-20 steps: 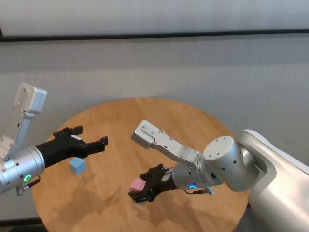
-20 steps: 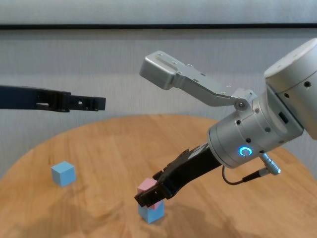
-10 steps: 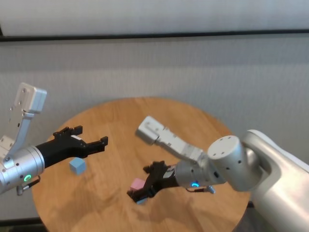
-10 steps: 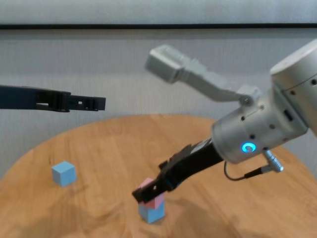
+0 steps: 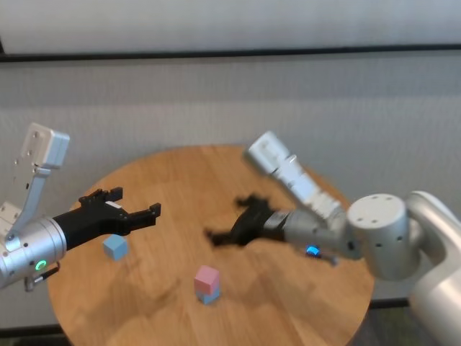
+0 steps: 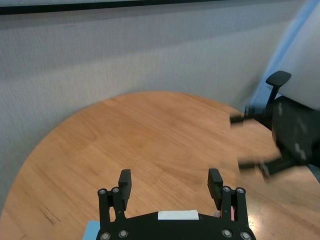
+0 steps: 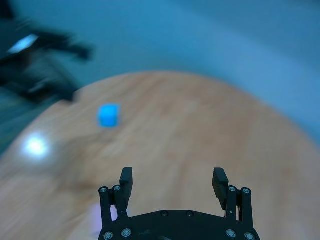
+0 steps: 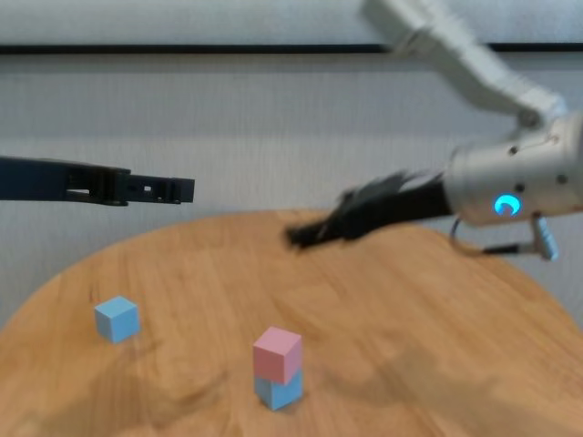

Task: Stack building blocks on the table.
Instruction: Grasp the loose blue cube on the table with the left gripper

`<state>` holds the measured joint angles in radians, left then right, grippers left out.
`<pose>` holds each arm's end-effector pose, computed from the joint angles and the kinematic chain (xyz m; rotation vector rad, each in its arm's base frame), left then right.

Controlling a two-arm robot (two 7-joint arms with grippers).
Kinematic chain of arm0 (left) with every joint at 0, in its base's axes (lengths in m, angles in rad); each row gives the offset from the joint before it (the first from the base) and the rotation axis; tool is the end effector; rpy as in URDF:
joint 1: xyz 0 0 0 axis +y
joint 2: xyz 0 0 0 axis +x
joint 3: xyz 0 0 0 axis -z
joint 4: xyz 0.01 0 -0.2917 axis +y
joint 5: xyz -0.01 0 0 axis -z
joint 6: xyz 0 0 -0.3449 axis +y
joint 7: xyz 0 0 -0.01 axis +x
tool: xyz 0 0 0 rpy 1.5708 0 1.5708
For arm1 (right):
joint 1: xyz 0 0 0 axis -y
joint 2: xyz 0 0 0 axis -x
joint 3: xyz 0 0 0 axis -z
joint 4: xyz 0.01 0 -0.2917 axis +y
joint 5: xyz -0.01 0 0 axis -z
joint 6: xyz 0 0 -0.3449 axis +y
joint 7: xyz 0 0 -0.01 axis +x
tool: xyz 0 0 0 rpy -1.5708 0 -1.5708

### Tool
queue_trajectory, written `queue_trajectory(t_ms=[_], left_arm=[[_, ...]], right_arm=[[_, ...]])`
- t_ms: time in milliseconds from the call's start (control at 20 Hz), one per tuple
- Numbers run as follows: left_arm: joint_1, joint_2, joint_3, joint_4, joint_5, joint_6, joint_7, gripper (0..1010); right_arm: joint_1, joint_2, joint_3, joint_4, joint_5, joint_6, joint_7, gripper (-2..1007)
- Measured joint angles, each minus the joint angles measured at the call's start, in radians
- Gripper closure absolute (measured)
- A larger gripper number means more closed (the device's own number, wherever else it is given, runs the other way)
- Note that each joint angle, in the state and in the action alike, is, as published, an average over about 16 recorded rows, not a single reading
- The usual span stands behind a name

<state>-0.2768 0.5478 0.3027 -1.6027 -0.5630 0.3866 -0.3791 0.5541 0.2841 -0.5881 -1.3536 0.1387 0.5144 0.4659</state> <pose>0.4182 0.0585 -0.2016 0.2005 0.1659 0.9194 0.4708 0.0809 -0.2049 -0.5410 0.0144 -0.7276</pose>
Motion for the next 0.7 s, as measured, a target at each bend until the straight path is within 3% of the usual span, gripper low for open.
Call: queue_trajectory(t_ms=[250, 400, 550, 700], left_arm=[[0.000, 0.000, 0.000, 0.000, 0.000, 0.000, 0.000, 7], [0.000, 0.000, 0.000, 0.000, -0.001, 0.001, -0.001, 7], [0.004, 0.002, -0.002, 0.001, -0.007, 0.002, 0.000, 7], [0.013, 0.007, -0.007, 0.002, -0.014, -0.007, -0.003, 7]], right_arm=[[-0.036, 0.004, 0.066, -0.024, -0.018, -0.084, -0.110, 1], [-0.052, 0.004, 0.095, -0.027, -0.034, -0.123, -0.161, 1], [-0.060, 0.004, 0.109, -0.025, -0.052, -0.150, -0.189, 1], [-0.063, 0.006, 0.114, -0.022, -0.060, -0.165, -0.195, 1]])
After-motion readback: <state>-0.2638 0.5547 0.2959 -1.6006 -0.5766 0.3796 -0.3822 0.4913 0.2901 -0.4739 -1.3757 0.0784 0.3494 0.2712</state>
